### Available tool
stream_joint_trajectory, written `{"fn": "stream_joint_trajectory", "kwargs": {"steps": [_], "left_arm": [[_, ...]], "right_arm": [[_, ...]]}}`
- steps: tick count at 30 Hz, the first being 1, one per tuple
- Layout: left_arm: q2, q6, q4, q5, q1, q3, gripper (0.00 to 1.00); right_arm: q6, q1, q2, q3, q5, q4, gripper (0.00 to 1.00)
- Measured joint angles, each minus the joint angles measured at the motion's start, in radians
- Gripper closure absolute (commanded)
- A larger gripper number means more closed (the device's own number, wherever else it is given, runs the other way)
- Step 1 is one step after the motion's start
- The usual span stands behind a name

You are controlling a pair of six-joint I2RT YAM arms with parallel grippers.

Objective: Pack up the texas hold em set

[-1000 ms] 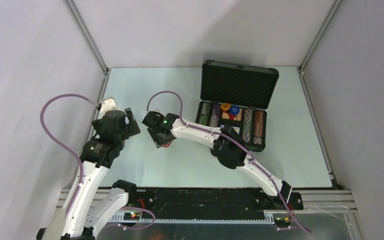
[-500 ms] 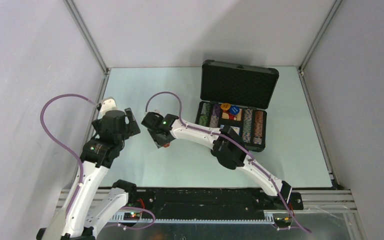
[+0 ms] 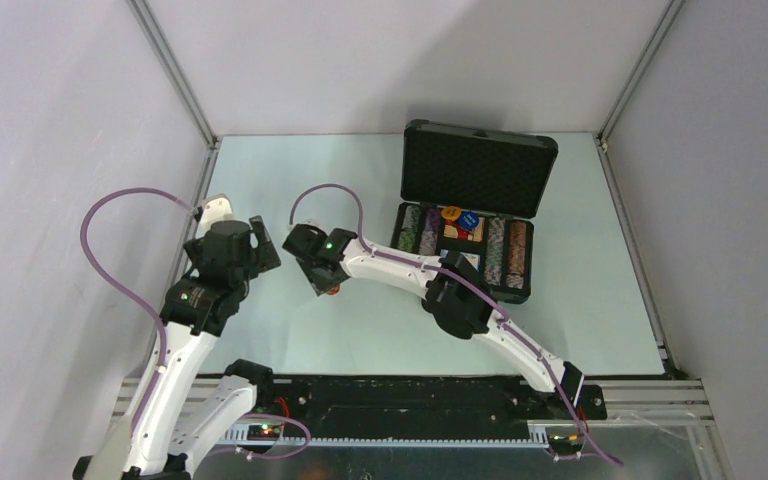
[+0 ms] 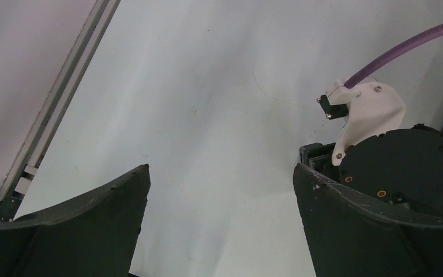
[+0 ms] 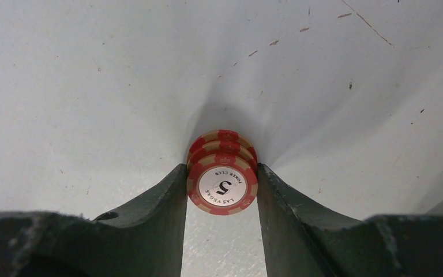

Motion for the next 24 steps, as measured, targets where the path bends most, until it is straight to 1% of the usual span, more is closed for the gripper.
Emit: {"fn": "stream_joint_trajectory", "kwargs": {"steps": [2, 9, 17, 24], "left_arm": [[0.000, 0.000, 0.000, 0.000, 0.000, 0.000, 0.02], [0.000, 0.000, 0.000, 0.000, 0.000, 0.000, 0.02], [0.000, 0.000, 0.000, 0.000, 0.000, 0.000, 0.02], [0.000, 0.000, 0.000, 0.000, 0.000, 0.000, 0.02]], "right_arm": [[-0.006, -0.001, -0.001, -0.004, 0.000, 0.008, 0.78], [-0.035, -0.007, -0.017, -0.036, -0.008, 0.043, 0.84], [-0.047, -0.013, -0.034, -0.066, -0.015, 0.068, 0.88], [-0.052, -0.016, -0.047, -0.082, -0.016, 0.066, 0.88]]}}
